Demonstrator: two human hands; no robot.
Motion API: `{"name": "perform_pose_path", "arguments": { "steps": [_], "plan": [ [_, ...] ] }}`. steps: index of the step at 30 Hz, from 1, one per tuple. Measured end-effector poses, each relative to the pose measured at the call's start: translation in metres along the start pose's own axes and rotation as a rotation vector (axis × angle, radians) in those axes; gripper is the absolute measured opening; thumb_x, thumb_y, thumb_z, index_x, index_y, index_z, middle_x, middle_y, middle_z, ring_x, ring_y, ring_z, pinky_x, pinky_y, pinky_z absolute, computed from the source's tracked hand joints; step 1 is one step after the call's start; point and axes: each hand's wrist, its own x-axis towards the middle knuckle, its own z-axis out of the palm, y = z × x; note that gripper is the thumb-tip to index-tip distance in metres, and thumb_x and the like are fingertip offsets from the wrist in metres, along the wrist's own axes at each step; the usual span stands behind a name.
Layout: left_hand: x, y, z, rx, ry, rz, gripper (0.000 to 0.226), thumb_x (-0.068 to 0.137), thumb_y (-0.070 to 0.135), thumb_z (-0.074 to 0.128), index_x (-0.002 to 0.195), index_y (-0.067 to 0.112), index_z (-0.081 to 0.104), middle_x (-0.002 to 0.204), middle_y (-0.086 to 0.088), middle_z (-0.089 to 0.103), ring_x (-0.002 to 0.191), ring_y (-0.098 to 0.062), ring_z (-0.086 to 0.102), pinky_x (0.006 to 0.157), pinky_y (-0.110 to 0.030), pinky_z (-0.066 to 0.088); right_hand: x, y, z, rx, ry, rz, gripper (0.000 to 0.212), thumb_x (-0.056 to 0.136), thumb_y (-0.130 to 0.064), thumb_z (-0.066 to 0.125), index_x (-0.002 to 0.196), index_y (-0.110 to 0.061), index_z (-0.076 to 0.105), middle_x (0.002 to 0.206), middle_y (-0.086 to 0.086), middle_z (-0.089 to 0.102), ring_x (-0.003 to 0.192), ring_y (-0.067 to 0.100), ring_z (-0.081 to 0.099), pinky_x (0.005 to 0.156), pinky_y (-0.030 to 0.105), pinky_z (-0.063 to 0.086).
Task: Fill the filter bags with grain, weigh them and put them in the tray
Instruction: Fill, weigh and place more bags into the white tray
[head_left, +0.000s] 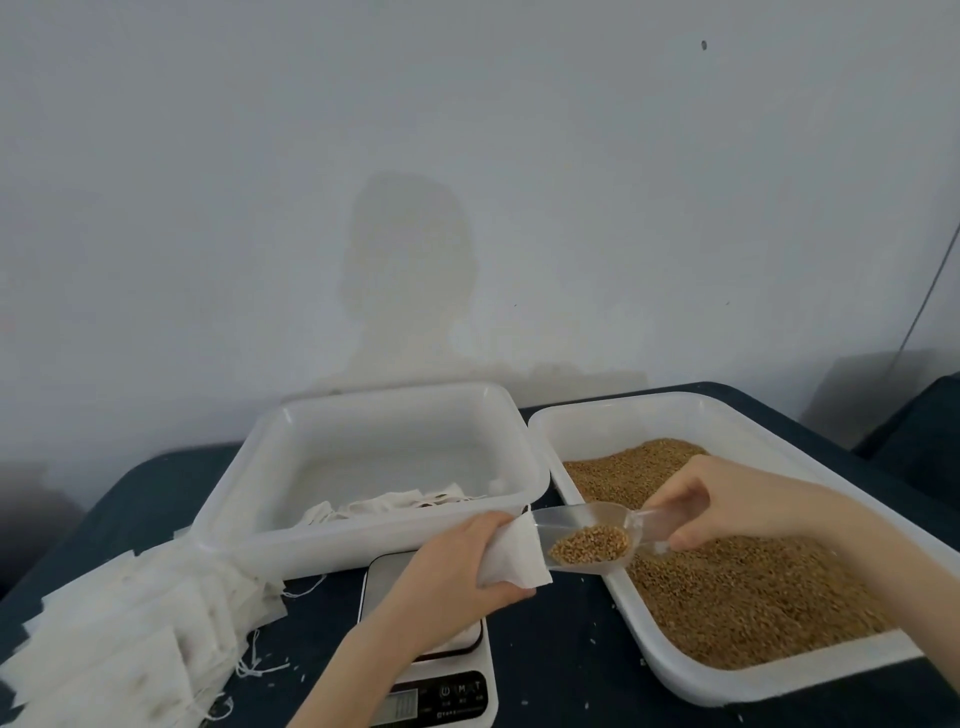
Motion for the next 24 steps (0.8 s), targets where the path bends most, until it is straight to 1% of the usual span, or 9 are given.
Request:
{"name": "perform_pose_path", "arguments": {
  "steps": [3,6,10,12,15,17,18,21,24],
  "plan": [
    [-0.001,-0.002,-0.001,0.006,-0.01,-0.006,0.081,0.069,0.067,0.065,0.139,0.044,0.03,0.125,0.032,0.035,0.117,0.003,0.037,0.101,-0.021,0.032,0.004,-0.007,0.0,0.01,-0.001,-0.002,0.03,0.078,-0.016,0.077,0.103,-0.032,0.074,0.095,0.001,0.075,0.092,0.022,0.07,0.092,0.039,0.054],
    [-0.002,-0.003,-0.001,0.031,-0.001,-0.01,0.087,0.063,0.078,0.054,0.139,0.042,0.031,0.126,0.031,0.034,0.115,0.005,0.033,0.099,-0.02,0.028,0.01,-0.014,0.001,0.029,-0.011,-0.003,0.031,0.078,-0.013,0.076,0.105,-0.028,0.074,0.088,0.008,0.074,0.088,0.037,0.068,0.087,0.05,0.055],
    [-0.006,-0.006,-0.003,0.074,0.015,-0.025,0.08,0.072,0.072,0.054,0.14,0.039,0.028,0.12,0.032,0.026,0.104,0.01,0.021,0.093,-0.017,0.019,0.018,-0.024,0.003,0.04,-0.014,0.03,0.03,0.08,-0.011,0.075,0.104,-0.028,0.072,0.081,-0.008,0.074,0.08,0.042,0.068,0.081,0.06,0.053],
    [-0.008,-0.007,-0.004,0.095,0.014,-0.026,0.077,0.076,0.067,0.056,0.141,0.038,0.028,0.121,0.031,0.026,0.102,0.012,0.018,0.092,-0.017,0.017,0.02,-0.03,0.006,0.003,-0.003,0.046,0.029,0.079,-0.013,0.075,0.101,-0.032,0.072,0.083,-0.016,0.073,0.077,0.033,0.069,0.08,0.062,0.053],
    [-0.006,-0.009,-0.005,0.124,0.036,-0.03,0.073,0.078,0.063,0.057,0.141,0.036,0.031,0.125,0.028,0.03,0.1,0.014,0.014,0.091,-0.016,0.016,0.024,-0.042,0.008,-0.118,0.027,0.074,0.029,0.077,-0.022,0.077,0.101,-0.037,0.072,0.093,-0.022,0.072,0.088,0.016,0.071,0.086,0.051,0.056],
    [-0.004,-0.01,-0.006,0.151,0.067,-0.032,0.071,0.077,0.062,0.059,0.139,0.035,0.035,0.124,0.025,0.036,0.105,0.009,0.024,0.094,-0.017,0.02,0.026,-0.052,0.007,-0.322,0.077,0.072,0.031,0.075,-0.035,0.075,0.104,-0.043,0.07,0.094,-0.023,0.07,0.088,-0.001,0.067,0.085,0.035,0.057],
    [-0.003,-0.011,-0.006,0.154,0.091,-0.03,0.069,0.076,0.062,0.06,0.136,0.034,0.038,0.123,0.024,0.041,0.107,0.005,0.032,0.095,-0.018,0.024,0.026,-0.06,0.007,-0.432,0.114,0.058,0.032,0.073,-0.04,0.072,0.105,-0.045,0.069,0.092,-0.023,0.07,0.085,-0.003,0.065,0.081,0.032,0.056],
    [0.0,-0.012,-0.007,0.178,0.138,-0.037,0.063,0.071,0.066,0.06,0.124,0.033,0.048,0.109,0.02,0.052,0.104,-0.004,0.05,0.092,-0.023,0.034,0.027,-0.082,0.005,-0.622,0.183,0.018,0.03,0.072,-0.047,0.065,0.1,-0.041,0.07,0.082,-0.01,0.071,0.077,0.009,0.066,0.067,0.029,0.054],
    [0.0,-0.012,-0.003,0.236,0.199,-0.045,0.057,0.069,0.071,0.058,0.11,0.033,0.051,0.097,0.019,0.054,0.096,-0.006,0.053,0.083,-0.021,0.034,0.028,-0.106,0.005,-0.844,0.256,-0.028,0.017,0.075,-0.036,0.062,0.087,-0.027,0.07,0.071,-0.004,0.066,0.07,0.017,0.062,0.054,0.021,0.038]
  ]
}}
